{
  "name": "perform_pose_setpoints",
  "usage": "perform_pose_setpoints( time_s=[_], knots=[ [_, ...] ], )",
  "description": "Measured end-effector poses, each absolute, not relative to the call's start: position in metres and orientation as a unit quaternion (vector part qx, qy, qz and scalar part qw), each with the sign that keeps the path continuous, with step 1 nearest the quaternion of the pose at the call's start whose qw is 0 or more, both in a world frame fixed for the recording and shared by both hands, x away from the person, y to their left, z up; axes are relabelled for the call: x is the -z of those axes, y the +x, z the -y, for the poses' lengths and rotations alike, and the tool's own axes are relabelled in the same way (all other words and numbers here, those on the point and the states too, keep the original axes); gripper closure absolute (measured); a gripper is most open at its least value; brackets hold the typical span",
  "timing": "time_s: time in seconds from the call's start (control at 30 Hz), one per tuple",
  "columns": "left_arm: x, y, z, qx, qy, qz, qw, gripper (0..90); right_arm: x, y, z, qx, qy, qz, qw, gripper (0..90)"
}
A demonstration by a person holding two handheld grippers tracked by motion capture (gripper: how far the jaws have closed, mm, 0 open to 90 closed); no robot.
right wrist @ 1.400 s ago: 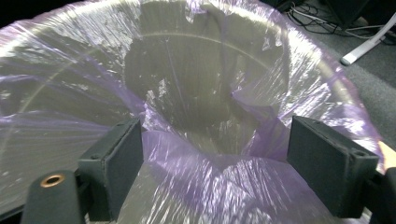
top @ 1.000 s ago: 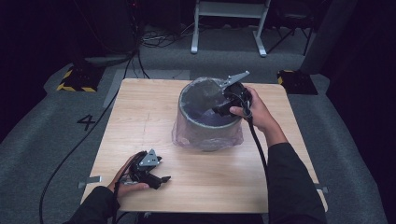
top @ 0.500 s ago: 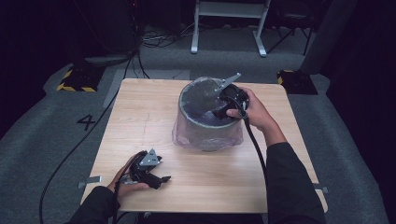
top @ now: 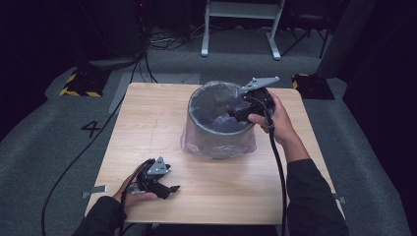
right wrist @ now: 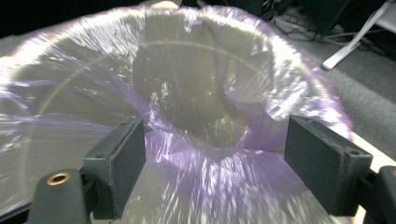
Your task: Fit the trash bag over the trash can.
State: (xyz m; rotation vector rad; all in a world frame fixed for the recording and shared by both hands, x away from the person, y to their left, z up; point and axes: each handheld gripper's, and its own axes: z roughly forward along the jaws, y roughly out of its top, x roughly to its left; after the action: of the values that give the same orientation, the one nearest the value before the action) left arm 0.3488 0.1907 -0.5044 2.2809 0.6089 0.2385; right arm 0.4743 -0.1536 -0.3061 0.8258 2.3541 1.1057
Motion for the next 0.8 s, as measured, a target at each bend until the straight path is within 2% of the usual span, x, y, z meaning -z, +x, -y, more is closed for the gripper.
perform_pose_setpoints(
  time_s=[0.37,0.8],
  knots=[
    [0.504,0.349,-0.19,-0.094,0.891,-0.237,0.375,14.8,0.297,0.438,0.196,-0.435,0.308,-0.813,0.235,19.6],
    [0.504,0.349,-0.19,-0.094,0.891,-0.239,0.375,14.8,0.316,0.394,0.217,-0.41,0.282,-0.826,0.266,18.3]
  ],
)
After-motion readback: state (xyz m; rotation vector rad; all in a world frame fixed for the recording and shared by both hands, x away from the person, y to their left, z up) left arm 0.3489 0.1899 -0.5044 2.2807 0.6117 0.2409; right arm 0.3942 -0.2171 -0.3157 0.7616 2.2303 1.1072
